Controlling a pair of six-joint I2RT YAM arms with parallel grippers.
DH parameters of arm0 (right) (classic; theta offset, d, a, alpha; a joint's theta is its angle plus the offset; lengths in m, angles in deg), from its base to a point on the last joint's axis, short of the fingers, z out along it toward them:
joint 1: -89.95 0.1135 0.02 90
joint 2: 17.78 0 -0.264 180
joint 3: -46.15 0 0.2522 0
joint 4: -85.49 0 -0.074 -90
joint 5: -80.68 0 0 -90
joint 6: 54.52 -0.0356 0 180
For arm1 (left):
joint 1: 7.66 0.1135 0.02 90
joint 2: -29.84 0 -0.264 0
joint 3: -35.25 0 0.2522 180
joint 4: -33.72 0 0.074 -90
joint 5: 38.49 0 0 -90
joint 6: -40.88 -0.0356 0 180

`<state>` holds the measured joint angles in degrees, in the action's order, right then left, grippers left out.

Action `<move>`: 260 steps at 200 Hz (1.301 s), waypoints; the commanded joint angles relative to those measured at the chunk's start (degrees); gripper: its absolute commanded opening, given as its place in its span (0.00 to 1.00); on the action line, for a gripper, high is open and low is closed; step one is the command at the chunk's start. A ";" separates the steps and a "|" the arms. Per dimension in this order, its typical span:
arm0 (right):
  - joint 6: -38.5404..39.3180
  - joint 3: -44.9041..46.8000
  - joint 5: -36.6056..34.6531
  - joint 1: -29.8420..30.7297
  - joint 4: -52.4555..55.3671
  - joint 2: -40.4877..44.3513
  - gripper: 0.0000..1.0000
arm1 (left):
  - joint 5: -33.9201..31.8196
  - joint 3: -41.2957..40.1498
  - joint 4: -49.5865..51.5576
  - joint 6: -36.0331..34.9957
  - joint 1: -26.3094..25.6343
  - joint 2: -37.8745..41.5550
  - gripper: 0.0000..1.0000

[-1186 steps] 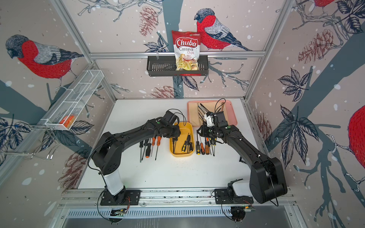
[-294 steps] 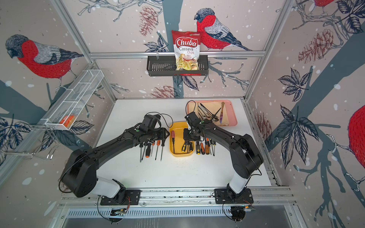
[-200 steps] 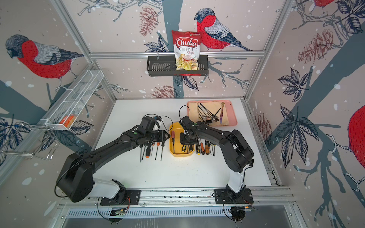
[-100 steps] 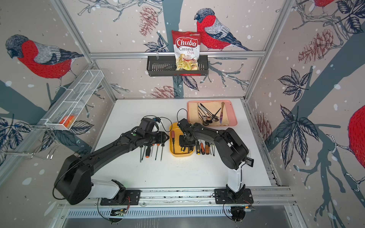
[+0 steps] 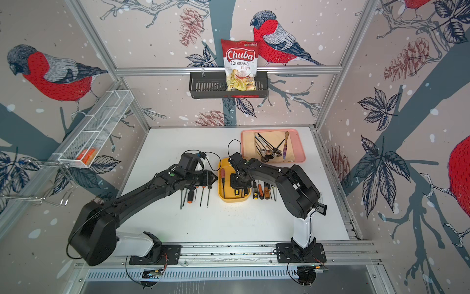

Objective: Take out the screwdriver from the storage box
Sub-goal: Pick up the screwdriver from the storage box, then place the screwdriver at the center of the board.

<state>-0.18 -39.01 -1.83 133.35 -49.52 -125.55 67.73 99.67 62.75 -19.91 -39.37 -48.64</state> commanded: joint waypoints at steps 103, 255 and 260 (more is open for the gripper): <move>6.71 1.67 -6.77 -7.92 8.25 15.35 0.15 | 2.09 4.58 -5.77 3.09 -4.90 -6.65 0.42; 13.91 13.77 -21.81 -25.82 7.93 14.24 0.17 | 2.68 12.11 -4.82 2.00 -8.89 -14.86 0.41; 14.13 13.97 -21.81 -25.82 7.52 14.01 0.17 | 2.57 12.10 -4.73 1.97 -8.90 -14.80 0.41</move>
<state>12.86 -25.70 -21.46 107.56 -39.84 -110.22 70.77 111.43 58.11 -17.46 -48.22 -63.61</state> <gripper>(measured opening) 0.209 0.415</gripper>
